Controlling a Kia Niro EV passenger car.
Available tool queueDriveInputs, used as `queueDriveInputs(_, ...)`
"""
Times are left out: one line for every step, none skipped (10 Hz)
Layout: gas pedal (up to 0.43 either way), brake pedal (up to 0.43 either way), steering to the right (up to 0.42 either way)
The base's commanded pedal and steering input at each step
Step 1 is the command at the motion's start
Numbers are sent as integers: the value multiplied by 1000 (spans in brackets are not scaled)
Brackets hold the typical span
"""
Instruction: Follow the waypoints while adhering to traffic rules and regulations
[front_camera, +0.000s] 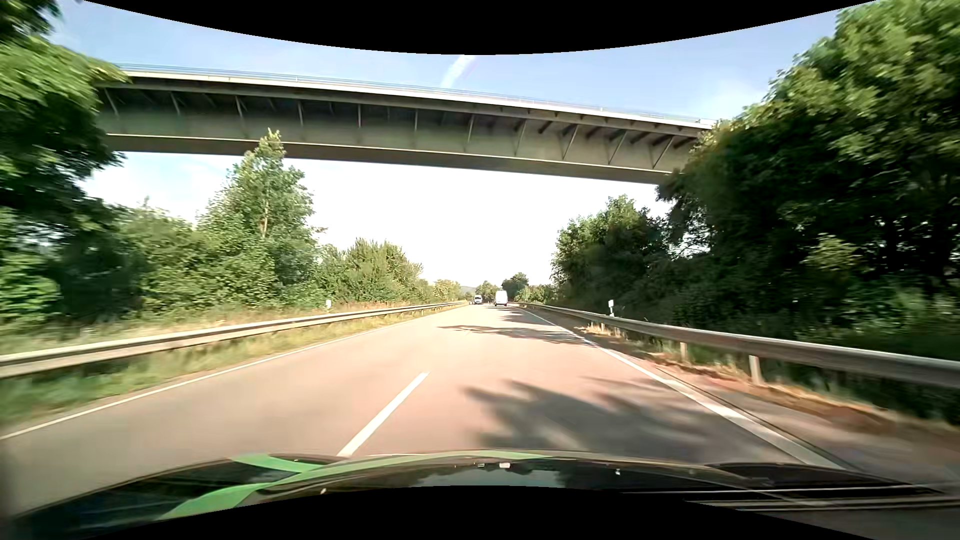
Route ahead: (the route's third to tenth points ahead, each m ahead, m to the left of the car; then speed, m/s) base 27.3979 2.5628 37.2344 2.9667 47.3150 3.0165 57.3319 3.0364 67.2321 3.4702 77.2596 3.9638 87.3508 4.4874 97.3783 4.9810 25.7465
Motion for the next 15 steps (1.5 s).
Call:
queueDriveInputs(209,0,-1)
queueDriveInputs(220,0,-1)
queueDriveInputs(240,0,-2)
queueDriveInputs(248,0,-1)
queueDriveInputs(248,0,-1)
queueDriveInputs(248,0,-1)
queueDriveInputs(240,0,-2)
queueDriveInputs(209,0,-2)
queueDriveInputs(209,0,-2)
queueDriveInputs(209,0,-2)
queueDriveInputs(209,0,-3)
queueDriveInputs(209,0,-3)
queueDriveInputs(209,0,-3)
queueDriveInputs(209,0,-3)
queueDriveInputs(209,0,-3)
